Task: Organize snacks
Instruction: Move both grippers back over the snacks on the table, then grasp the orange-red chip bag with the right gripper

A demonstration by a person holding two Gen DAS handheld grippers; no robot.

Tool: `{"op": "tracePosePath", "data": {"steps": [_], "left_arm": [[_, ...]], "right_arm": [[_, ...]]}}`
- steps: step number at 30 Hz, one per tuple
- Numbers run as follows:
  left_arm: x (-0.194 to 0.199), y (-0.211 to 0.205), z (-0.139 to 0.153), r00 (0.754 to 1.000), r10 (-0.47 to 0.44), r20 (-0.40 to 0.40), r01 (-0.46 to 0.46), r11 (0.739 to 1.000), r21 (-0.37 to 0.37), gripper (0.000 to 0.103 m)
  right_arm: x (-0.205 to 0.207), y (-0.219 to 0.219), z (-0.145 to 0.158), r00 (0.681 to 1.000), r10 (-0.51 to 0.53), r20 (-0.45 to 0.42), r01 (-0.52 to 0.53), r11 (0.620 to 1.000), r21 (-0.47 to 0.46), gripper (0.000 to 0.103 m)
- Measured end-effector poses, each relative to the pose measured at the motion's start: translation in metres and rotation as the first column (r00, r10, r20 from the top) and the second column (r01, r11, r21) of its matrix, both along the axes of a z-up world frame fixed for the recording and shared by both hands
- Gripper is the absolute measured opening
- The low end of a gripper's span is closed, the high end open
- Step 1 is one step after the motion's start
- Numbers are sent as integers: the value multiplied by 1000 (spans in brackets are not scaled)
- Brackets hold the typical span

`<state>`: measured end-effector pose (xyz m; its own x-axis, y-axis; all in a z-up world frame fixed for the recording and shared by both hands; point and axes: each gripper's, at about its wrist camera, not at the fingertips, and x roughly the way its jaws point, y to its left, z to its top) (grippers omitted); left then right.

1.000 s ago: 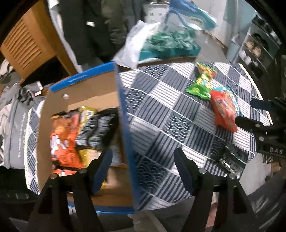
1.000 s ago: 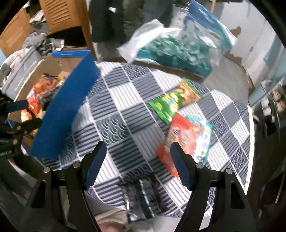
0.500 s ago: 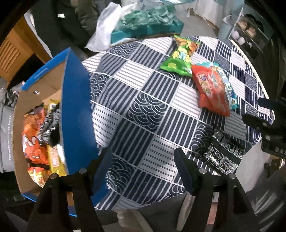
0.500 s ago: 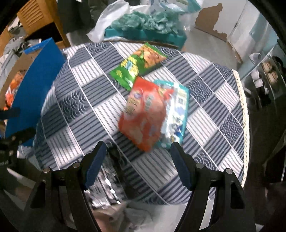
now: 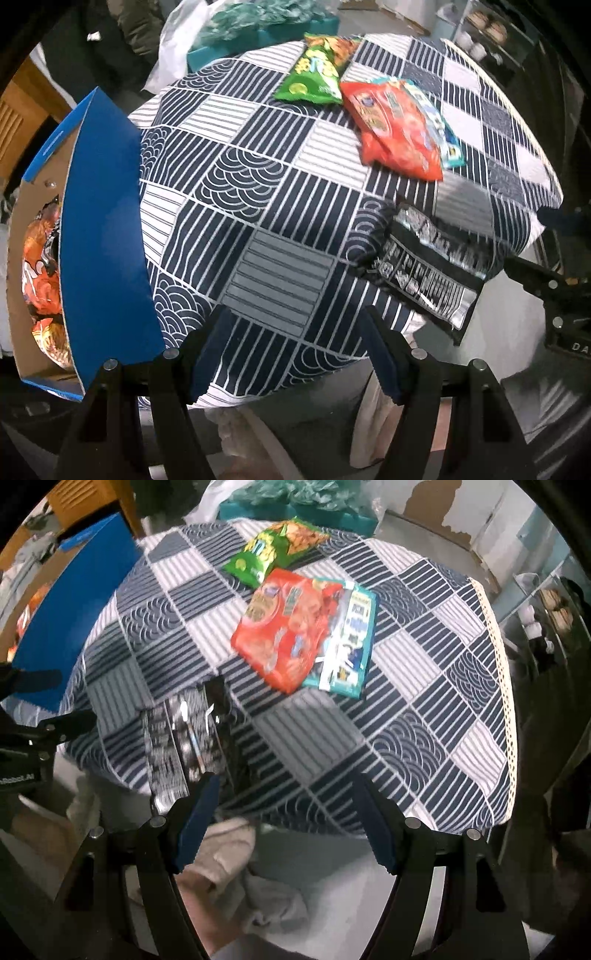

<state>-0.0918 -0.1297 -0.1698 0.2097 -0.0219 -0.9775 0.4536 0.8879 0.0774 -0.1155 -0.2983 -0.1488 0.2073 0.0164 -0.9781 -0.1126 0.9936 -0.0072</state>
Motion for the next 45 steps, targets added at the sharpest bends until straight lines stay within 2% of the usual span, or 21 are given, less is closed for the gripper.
{"op": "tracePosePath", "data": {"steps": [9,17,24,27,34,42,45], "left_arm": [[-6,5,-18,1000,9,-28,-8,1000,29,73],[17,12,-23,999,46,-18,-45,997,55,73],[42,25,-31,993,119,-20,-117,991,62,73],[52,29,-36,990,141,-28,-139,988,69,73],[66,41,-39,982,185,-47,-182,982,57,73],[77,32,-35,979,196,-63,-194,980,38,77],[86,24,-33,981,192,-43,-190,981,51,77]], "right_arm": [[-7,23,-19,991,102,-92,-107,993,-49,74],[19,53,-32,986,148,-81,-152,988,-40,74],[51,59,-44,994,81,-71,-79,997,27,74],[61,52,-47,997,26,-75,-19,996,92,74],[82,42,-59,990,-90,-104,113,963,245,74],[96,26,-19,992,-125,21,119,977,178,75],[111,12,-21,984,-173,26,167,973,160,75]]}}
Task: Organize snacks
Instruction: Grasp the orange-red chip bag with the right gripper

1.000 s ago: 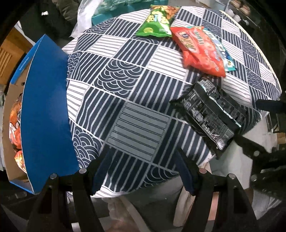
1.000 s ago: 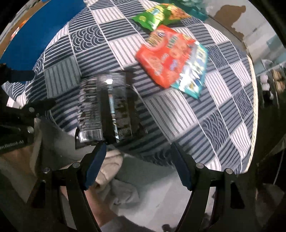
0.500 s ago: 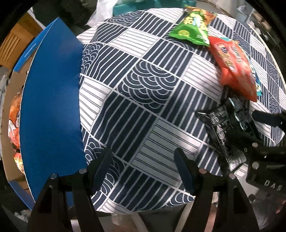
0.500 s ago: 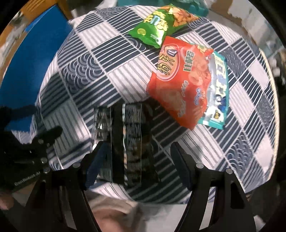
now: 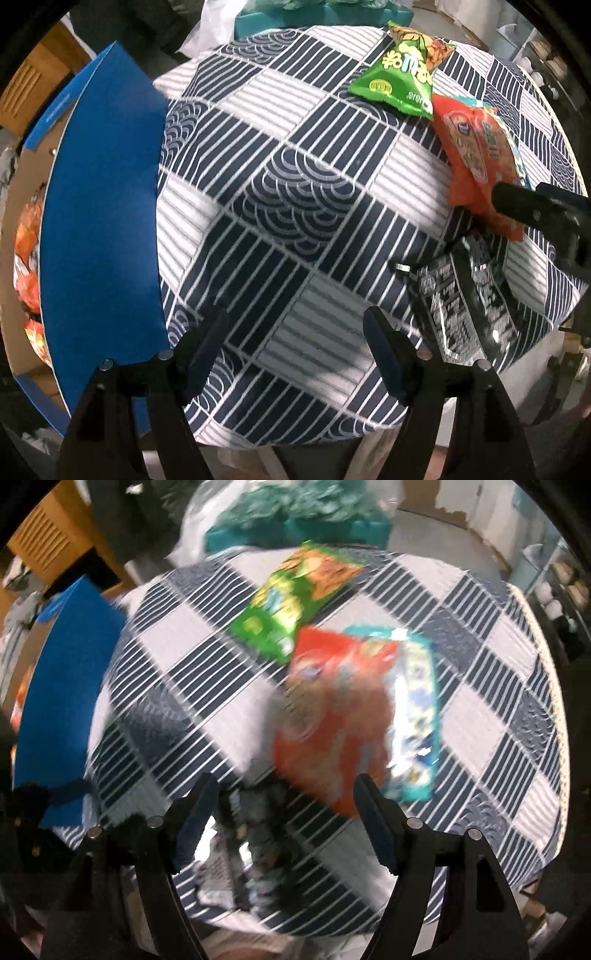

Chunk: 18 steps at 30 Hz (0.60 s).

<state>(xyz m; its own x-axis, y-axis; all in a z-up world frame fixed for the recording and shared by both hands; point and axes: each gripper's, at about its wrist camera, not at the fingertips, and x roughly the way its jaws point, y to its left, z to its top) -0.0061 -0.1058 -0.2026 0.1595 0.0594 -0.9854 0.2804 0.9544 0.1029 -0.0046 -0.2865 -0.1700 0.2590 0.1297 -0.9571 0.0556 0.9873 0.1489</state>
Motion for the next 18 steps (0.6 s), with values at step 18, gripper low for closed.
{"op": "tracePosePath", "data": {"steps": [18], "left_arm": [[93,6,-10,996,89,-4,-89,996,-18,77]], "right_arm": [[60,-12,-41,994,-93,-54,91,995,-49,76]]}}
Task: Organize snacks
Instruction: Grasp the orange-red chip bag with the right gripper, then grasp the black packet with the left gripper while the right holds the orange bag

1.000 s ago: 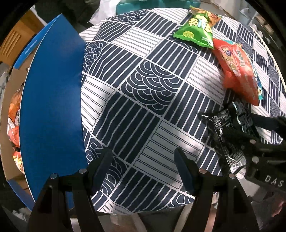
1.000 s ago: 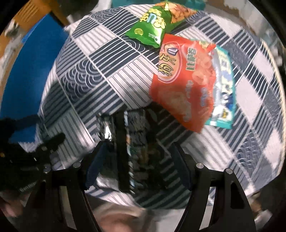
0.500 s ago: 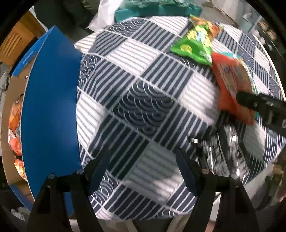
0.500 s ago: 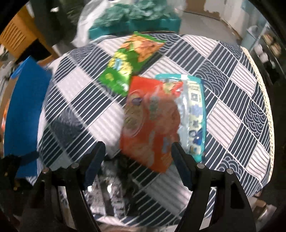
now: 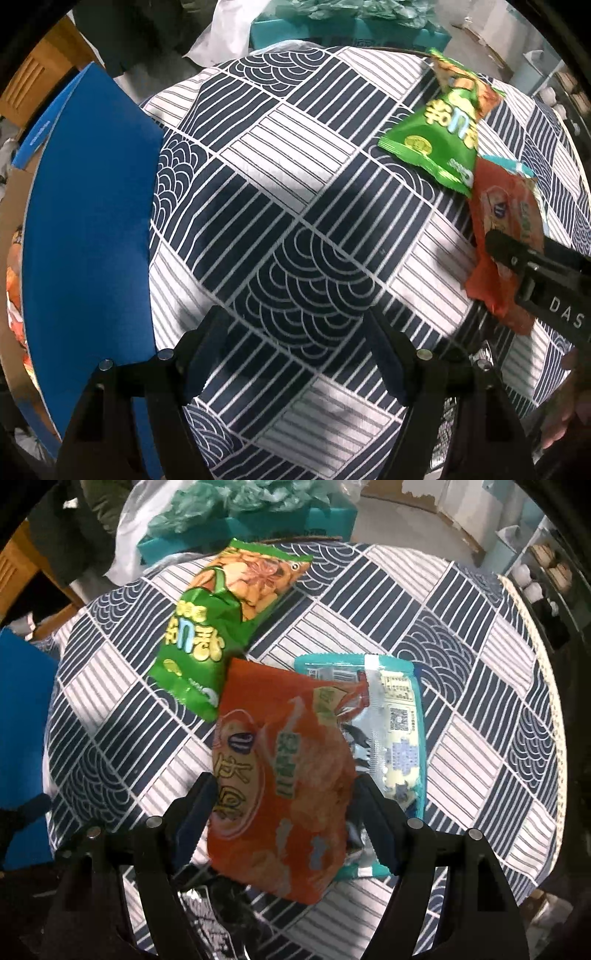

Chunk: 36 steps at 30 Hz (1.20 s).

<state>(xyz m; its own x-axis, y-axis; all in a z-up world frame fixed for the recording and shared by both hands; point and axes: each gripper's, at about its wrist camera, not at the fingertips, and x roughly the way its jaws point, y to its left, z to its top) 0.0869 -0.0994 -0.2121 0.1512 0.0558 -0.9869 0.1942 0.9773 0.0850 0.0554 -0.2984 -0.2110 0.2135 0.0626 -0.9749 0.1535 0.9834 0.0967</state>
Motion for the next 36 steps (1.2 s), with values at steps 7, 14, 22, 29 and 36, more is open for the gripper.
{"op": "tracePosePath", "data": {"steps": [7,14,22,29,36], "left_arm": [[23,12,2,1000,16,-27,-18,999,-48,77],[14,-8,16,999,10,-31,-12,997,-71,77],[-27,-14,30,999,12,-38,-16,996,-91,77],[-67,-27,34,997,27,-72,-35,993,-114,77],[-89,-45,33,995,51,-90,-64,987,-150,77]], "right_arm": [[14,13,-10,999,40,-19,-42,995,-87,79],[13,17,-2,998,66,11,-65,995,-76,44],[-10,4,22,996,51,67,-50,998,-29,40],[-38,1,53,990,82,111,-76,996,-55,40],[-69,-14,60,991,83,104,-78,995,-55,40]]}}
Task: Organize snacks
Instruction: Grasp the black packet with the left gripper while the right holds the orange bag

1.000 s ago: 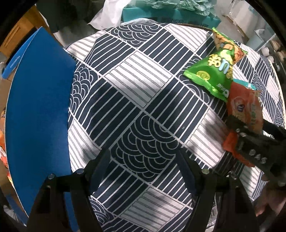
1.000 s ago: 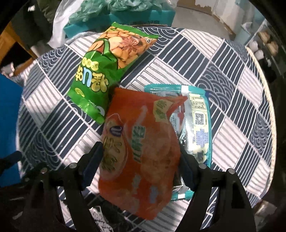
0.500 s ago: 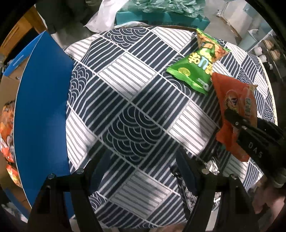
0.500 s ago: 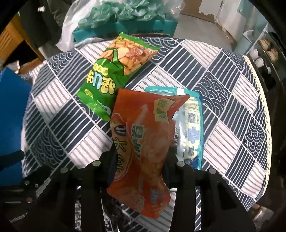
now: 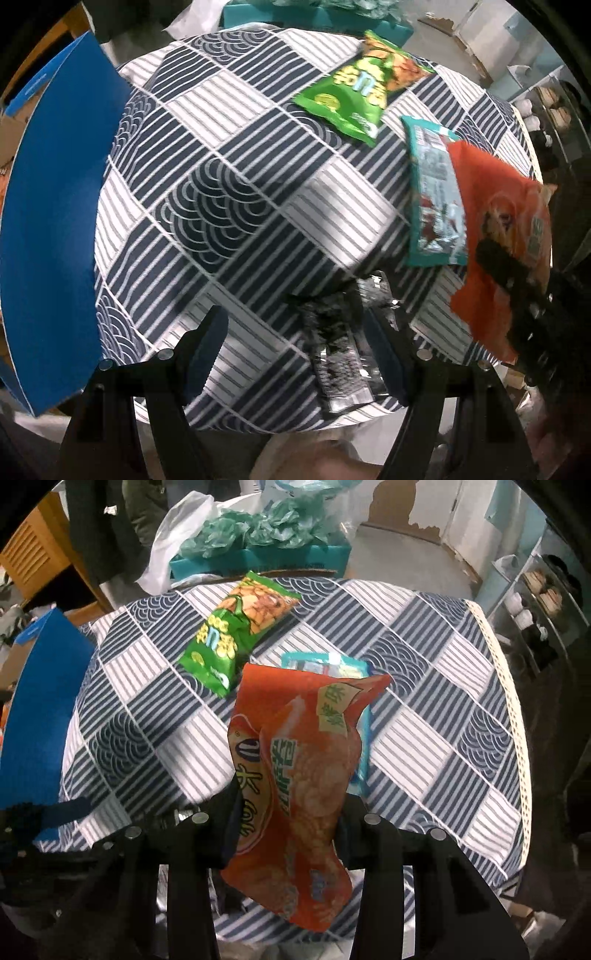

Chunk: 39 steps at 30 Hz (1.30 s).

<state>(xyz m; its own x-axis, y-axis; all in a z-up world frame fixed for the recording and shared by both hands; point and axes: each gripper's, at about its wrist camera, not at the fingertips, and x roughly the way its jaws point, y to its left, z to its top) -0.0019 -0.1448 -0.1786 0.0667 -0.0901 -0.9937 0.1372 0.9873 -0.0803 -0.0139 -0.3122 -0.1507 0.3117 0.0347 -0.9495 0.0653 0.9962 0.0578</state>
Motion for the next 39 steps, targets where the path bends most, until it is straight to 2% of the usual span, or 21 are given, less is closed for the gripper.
{"op": "tracePosePath", "data": {"steps": [9,12,19,25,26,27,28,31,32,35,39], "left_arm": [[-11,-39,-17,999,9,-31,-8,1000,15,77],[-16,-57,-27,999,-19,-33,21,999,42,77],[-17,-89,-54,997,-30,-70,35,997,73,88],[-14,-78,-64,996,-48,-76,52,998,39,88],[-14,-79,-66,996,-59,-74,61,998,30,83],[-14,-80,-67,995,-71,-75,71,997,7,72],[-16,-75,-68,994,-77,-80,76,997,-9,68],[-20,-81,-64,992,-113,-59,112,994,-15,48],[-22,-84,-61,990,-134,-44,134,991,-10,38],[-25,-88,-56,987,-157,-23,157,988,-4,28],[-22,-83,-46,986,-165,5,165,986,-6,23]], "right_arm": [[-37,-28,-9,999,-24,-39,25,1000,19,40],[-43,-36,-13,998,-37,-45,38,999,31,40],[-45,-43,-19,998,-40,-49,43,998,48,40],[-43,-47,-27,997,-42,-66,46,997,56,40],[-43,-47,-27,997,-43,-68,47,997,57,40],[-43,-47,-28,997,-42,-70,46,997,58,40],[-43,-47,-28,997,-42,-70,46,997,58,40],[-43,-47,-28,997,-41,-68,45,997,58,40],[-43,-47,-28,997,-40,-67,44,997,58,40],[-42,-44,-26,997,-35,-63,39,998,56,40],[-42,-39,-21,998,-22,-50,24,999,44,39]]}}
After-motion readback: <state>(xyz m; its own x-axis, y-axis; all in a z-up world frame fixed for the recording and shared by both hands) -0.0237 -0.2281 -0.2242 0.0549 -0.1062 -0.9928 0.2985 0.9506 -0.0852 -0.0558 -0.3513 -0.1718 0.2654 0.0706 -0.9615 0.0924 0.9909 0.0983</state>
